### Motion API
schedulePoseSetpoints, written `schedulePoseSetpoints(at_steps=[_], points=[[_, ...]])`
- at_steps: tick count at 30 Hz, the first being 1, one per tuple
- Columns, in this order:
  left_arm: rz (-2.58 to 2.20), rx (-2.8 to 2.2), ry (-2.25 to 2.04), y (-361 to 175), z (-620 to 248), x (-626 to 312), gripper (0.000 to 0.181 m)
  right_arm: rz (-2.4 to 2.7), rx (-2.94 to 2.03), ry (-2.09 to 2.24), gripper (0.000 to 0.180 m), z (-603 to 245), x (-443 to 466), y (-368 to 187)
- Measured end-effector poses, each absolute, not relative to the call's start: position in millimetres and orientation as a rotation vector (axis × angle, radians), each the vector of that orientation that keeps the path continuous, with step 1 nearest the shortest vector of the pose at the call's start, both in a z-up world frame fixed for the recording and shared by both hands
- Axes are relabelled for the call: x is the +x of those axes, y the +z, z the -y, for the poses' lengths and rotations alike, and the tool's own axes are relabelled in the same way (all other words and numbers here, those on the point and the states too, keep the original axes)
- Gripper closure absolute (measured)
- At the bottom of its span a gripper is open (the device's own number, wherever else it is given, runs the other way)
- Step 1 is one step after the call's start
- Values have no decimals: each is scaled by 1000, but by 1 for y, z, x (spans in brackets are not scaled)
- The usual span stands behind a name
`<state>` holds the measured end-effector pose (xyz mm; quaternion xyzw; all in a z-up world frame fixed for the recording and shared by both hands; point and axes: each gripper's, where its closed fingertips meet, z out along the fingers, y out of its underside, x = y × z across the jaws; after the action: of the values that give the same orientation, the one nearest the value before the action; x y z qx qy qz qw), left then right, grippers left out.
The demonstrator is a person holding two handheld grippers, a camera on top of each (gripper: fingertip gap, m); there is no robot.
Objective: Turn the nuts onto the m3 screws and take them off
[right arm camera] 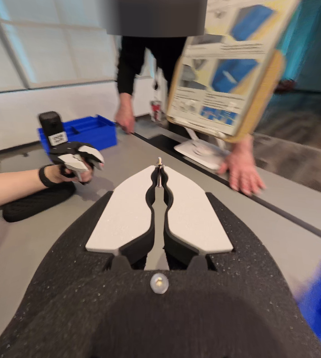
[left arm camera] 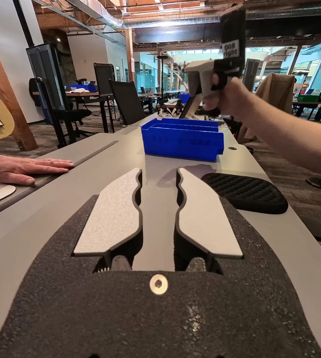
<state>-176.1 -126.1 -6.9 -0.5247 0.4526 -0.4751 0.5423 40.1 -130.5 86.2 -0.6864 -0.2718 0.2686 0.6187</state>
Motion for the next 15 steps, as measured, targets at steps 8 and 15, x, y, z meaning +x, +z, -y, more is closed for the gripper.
schedulePoseSetpoints(at_steps=[8,15], points=[[-1072,-1253,-1137,-7,125,-176,148,362,-1855,422,177,154,178,90],[-1076,-1266,-1128,-11,122,-176,148,168,-2139,355,177,149,261,34]])
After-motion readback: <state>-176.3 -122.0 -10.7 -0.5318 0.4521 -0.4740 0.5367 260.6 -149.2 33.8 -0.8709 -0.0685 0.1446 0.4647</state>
